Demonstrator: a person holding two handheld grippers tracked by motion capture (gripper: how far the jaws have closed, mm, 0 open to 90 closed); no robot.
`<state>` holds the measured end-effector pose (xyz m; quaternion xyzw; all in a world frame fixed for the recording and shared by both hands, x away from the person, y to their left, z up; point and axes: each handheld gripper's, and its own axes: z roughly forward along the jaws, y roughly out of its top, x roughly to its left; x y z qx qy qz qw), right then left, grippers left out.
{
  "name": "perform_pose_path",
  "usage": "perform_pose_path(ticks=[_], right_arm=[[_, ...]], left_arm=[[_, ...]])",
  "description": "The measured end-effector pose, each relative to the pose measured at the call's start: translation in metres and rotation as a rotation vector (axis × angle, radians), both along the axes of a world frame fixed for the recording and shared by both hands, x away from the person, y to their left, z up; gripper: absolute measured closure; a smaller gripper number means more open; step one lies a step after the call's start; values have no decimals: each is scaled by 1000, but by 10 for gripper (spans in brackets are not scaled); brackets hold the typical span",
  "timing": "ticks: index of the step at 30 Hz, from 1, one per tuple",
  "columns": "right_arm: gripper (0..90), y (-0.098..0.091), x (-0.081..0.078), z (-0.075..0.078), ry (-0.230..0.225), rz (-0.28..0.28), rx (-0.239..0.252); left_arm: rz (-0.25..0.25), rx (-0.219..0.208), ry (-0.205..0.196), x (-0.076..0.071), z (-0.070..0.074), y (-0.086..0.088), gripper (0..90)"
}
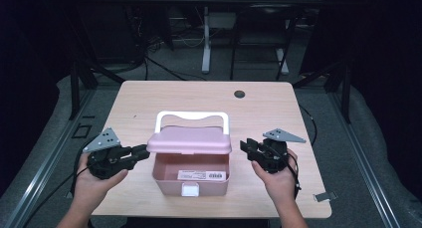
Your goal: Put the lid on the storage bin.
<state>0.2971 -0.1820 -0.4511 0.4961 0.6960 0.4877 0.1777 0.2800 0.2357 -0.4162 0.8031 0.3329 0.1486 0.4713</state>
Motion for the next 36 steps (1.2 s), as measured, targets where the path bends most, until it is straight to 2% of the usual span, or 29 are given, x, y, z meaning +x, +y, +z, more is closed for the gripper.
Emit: perform_pose_path(ticks=[14,26,34,36], right_arm=[[686,-3,1,-2,4,-12,5],[686,-5,2,-6,8,-21,3],[686,-7,4,-9,21,-27,13],[685,-7,4,-10,22,-30,15]], left_arm=[[-2,13,3,-8,-7,0,758],[4,10,5,-13,-15,0,758],[3,4,23,-16,-23,1,761],[1,6,16,-16,-26,1,762]])
